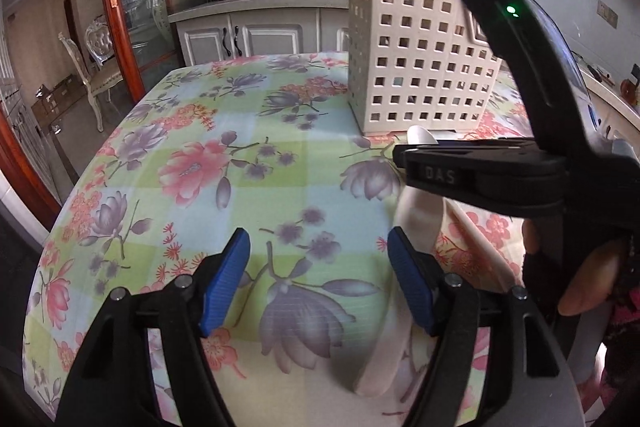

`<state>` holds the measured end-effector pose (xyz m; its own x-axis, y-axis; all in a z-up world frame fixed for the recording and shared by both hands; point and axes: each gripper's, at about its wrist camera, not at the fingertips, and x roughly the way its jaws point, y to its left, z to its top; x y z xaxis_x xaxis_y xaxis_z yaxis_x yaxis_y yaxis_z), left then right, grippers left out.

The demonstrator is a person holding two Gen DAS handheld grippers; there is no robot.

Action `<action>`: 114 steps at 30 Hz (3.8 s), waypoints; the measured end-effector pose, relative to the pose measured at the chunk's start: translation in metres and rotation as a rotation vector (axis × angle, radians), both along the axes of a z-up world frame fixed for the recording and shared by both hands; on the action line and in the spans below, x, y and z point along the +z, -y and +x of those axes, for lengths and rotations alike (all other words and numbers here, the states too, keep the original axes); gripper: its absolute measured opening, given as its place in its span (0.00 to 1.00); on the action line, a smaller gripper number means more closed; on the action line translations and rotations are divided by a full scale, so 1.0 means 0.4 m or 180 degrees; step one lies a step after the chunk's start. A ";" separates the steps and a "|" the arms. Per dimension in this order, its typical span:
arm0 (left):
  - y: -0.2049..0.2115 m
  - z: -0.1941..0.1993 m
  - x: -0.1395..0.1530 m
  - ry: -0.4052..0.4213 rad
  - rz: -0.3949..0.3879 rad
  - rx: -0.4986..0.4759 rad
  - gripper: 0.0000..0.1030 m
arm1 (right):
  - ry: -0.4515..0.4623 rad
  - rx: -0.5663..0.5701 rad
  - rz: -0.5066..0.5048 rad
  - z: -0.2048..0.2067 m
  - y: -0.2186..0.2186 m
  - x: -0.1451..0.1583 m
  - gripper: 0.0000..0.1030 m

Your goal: Organize utensils

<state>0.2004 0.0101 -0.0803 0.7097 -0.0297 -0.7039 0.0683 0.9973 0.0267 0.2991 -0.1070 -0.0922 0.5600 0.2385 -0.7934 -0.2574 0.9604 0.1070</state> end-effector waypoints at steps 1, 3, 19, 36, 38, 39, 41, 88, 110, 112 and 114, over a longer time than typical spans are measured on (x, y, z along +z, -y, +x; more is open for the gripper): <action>0.006 0.003 0.001 -0.0012 0.0000 -0.0032 0.67 | 0.0015 -0.0003 -0.0005 -0.004 0.001 0.002 0.30; 0.019 0.011 0.002 -0.0034 0.0000 -0.0088 0.69 | 0.0082 -0.0022 0.0006 -0.013 0.014 0.011 0.30; 0.156 0.102 -0.036 -0.0267 0.0407 -0.0435 0.70 | 0.0421 -0.0199 0.0218 -0.108 0.156 0.082 0.30; 0.088 0.046 0.108 0.0396 -0.0029 -0.0392 0.33 | 0.0848 -0.0166 0.0396 -0.201 0.194 0.183 0.30; 0.086 0.032 0.132 0.0513 -0.0022 -0.0392 0.33 | 0.0919 -0.0142 0.0369 -0.212 0.189 0.201 0.30; 0.087 0.026 0.139 0.0553 -0.0009 -0.0393 0.33 | 0.0929 -0.0126 0.0365 -0.216 0.189 0.206 0.30; 0.087 0.013 0.151 0.0641 0.0004 -0.0376 0.33 | 0.0953 -0.0114 0.0354 -0.229 0.188 0.212 0.30; 0.114 0.331 0.511 0.1066 -0.0345 -0.0415 0.33 | 0.1356 -0.0232 0.0380 0.118 0.197 0.433 0.29; 0.032 0.163 0.428 0.1391 -0.0263 0.0158 0.95 | 0.1467 -0.0462 0.0328 -0.073 0.266 0.381 0.61; 0.028 0.114 0.424 0.1442 -0.0270 0.0187 0.95 | 0.1505 -0.0462 0.0289 -0.125 0.259 0.372 0.67; 0.030 0.082 0.412 0.1411 -0.0243 0.0189 0.96 | 0.1499 -0.0416 0.0281 -0.168 0.251 0.362 0.74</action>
